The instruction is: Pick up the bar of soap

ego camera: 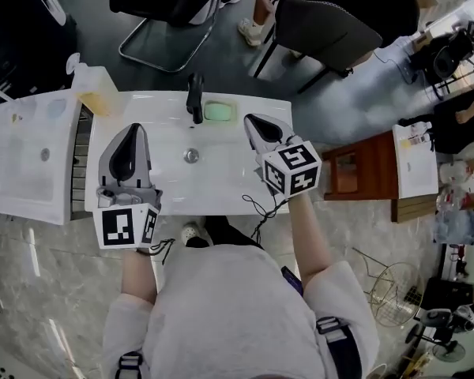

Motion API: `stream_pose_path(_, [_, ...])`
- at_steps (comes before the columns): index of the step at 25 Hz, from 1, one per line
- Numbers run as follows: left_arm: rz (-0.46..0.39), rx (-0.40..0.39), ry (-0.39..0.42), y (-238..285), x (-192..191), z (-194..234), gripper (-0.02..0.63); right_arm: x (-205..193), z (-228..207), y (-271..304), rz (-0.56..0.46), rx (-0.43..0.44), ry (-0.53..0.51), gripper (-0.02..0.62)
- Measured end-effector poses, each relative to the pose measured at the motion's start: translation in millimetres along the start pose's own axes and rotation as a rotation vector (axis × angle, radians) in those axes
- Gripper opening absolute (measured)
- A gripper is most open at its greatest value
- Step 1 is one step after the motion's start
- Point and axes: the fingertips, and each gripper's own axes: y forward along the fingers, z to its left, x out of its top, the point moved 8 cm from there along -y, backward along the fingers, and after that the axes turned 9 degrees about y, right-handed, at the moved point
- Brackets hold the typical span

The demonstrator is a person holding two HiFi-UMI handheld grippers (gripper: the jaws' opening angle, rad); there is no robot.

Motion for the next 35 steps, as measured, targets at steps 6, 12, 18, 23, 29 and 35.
stream_pose_path(6, [0.026, 0.073, 0.005, 10, -5, 2, 0.008, 0, -21, 48, 0.193, 0.121, -0.083, 0.012])
stream_pose_path(12, [0.063, 0.129, 0.01, 16, -11, -1, 0.008, -4, -43, 95, 0.338, 0.209, -0.152, 0.04])
stream_pose_path(18, [0.102, 0.175, 0.016, 22, -17, -5, 0.008, -31, -62, 139, 0.487, 0.276, -0.179, 0.093])
stream_pose_path(23, [0.143, 0.214, 0.017, 21, -25, -6, 0.008, -55, -72, 170, 0.581, 0.318, -0.169, 0.149])
stream_pose_path(29, [0.202, 0.242, 0.014, 21, -36, -6, 0.008, -76, -79, 196, 0.68, 0.348, -0.237, 0.188])
stream_pose_path(35, [0.225, 0.249, 0.01, 23, -45, -3, 0.008, -86, -83, 209, 0.718, 0.377, -0.264, 0.236])
